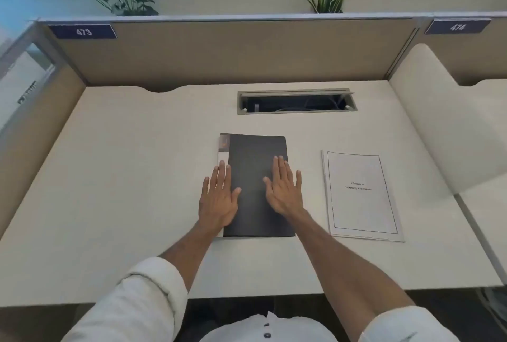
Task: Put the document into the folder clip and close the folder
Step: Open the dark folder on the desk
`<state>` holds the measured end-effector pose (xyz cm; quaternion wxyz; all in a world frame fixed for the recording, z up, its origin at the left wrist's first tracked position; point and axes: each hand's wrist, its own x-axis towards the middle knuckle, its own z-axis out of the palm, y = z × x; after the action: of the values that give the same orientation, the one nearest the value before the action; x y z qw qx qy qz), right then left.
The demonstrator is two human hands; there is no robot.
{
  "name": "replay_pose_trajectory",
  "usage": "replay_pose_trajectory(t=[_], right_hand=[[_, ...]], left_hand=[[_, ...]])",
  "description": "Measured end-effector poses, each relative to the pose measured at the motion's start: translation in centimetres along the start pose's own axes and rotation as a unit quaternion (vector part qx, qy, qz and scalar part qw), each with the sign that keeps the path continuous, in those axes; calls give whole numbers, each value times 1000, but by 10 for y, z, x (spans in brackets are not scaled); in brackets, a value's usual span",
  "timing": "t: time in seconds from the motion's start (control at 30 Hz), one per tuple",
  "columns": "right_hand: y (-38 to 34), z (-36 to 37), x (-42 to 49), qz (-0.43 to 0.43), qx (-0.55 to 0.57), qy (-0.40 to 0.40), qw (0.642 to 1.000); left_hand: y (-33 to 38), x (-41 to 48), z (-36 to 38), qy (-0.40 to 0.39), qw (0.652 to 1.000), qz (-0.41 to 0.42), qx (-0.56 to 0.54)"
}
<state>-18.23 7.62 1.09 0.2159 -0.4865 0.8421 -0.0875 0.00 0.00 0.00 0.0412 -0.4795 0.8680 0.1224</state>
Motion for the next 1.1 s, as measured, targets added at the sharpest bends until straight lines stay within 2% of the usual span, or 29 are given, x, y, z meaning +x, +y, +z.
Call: replay_pose_trajectory(t=[0.1, 0.17, 0.27, 0.37, 0.6, 0.73, 0.9, 1.1], right_hand=[[6, 6, -5, 36, 12, 2, 999], [10, 11, -7, 83, 34, 38, 995], [13, 15, -9, 178, 75, 106, 975], [16, 17, -13, 234, 112, 109, 960], [13, 18, -7, 264, 187, 82, 943], [26, 9, 0, 294, 303, 63, 904], [43, -5, 1, 290, 428, 34, 855], [53, -30, -2, 227, 452, 45, 861]], left_hand=[[-5, -3, 8, -12, 999, -42, -11], [-6, -6, 14, -5, 998, -58, -13], [-5, -11, 17, -11, 995, -84, -42], [-3, -14, 18, -16, 994, -95, -42], [3, -10, 19, -19, 991, -110, -77], [2, -8, 18, -12, 989, -114, -98], [-3, -12, 21, 3, 984, -115, -133], [-15, -16, 19, 34, 975, -126, -177]])
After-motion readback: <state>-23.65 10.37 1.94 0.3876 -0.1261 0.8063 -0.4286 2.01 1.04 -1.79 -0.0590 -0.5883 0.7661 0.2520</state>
